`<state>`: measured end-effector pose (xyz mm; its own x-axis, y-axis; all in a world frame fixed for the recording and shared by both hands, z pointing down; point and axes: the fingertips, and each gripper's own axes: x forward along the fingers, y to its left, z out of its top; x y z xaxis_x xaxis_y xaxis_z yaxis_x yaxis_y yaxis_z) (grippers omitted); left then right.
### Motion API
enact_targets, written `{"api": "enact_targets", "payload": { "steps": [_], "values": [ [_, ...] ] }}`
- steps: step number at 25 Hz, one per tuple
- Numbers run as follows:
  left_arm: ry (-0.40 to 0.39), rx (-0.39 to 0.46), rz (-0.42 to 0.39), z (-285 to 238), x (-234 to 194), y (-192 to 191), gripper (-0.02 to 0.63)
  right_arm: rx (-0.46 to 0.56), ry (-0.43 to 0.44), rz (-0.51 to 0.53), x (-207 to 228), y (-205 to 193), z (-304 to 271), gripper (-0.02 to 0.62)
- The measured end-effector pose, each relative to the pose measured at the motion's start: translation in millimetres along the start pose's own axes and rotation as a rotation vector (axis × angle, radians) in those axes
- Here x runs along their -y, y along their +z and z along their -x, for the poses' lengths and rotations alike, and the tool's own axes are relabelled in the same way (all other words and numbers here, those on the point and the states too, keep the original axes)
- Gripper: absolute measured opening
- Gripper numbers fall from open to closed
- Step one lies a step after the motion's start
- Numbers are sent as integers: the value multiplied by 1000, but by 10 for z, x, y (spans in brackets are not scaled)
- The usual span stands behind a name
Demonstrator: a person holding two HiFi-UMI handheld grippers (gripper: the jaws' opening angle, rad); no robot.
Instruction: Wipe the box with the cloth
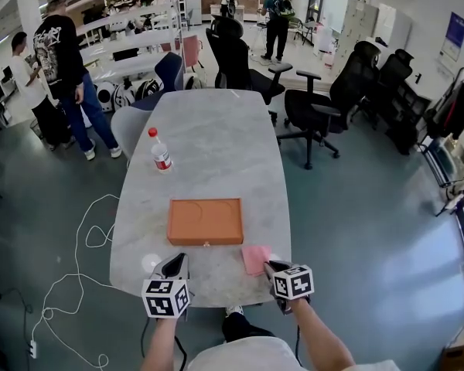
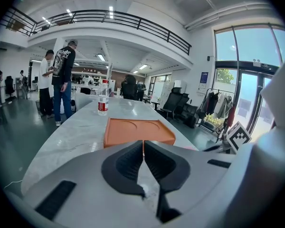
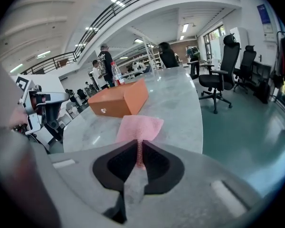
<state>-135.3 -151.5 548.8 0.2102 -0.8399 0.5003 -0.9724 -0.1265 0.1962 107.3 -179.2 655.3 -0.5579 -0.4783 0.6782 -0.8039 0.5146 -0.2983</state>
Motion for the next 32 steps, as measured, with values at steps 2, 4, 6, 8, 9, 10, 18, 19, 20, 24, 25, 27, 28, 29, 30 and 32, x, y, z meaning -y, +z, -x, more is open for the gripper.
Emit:
{"api": "enact_targets", "payload": {
  "steps": [2,4,6,8,9,10,18,19,20,24,25,27,28,29,30,32],
  "values": [
    [4,4,2,7,-31,28,15,41,-3,1,-5,161,103,34],
    [7,9,6,19,-61,61,15,80,-7,6,-7,343,202,34],
    [10,15,10,16,-77,96,15,115,-8,18,1,531,274,34],
    [14,23,11,-1,-105,142,15,148,-4,30,-2,735,304,34],
    [17,26,10,-13,-129,169,15,163,-1,37,-12,843,304,34],
    [22,29,11,-25,-161,198,15,176,2,45,-29,955,299,34],
    [80,45,28,-129,-448,422,15,226,72,110,-290,1654,61,34],
    [88,46,31,-148,-479,439,15,227,85,114,-331,1711,9,34],
    [97,47,33,-169,-509,455,15,228,100,117,-373,1761,-45,34],
    [130,47,34,-256,-604,528,15,220,172,131,-575,1943,-244,34],
    [137,48,32,-276,-622,550,15,217,191,137,-632,1990,-291,34],
    [153,52,24,-304,-659,590,15,210,227,150,-755,2078,-390,34],
    [161,54,20,-309,-682,603,15,205,244,155,-819,2113,-443,34],
    [169,54,19,-310,-709,608,15,199,260,160,-886,2141,-498,34],
    [176,53,20,-309,-743,607,15,192,275,165,-959,2163,-554,34],
    [187,47,26,-319,-827,602,15,177,300,167,-1108,2199,-667,34]
  ]
}}
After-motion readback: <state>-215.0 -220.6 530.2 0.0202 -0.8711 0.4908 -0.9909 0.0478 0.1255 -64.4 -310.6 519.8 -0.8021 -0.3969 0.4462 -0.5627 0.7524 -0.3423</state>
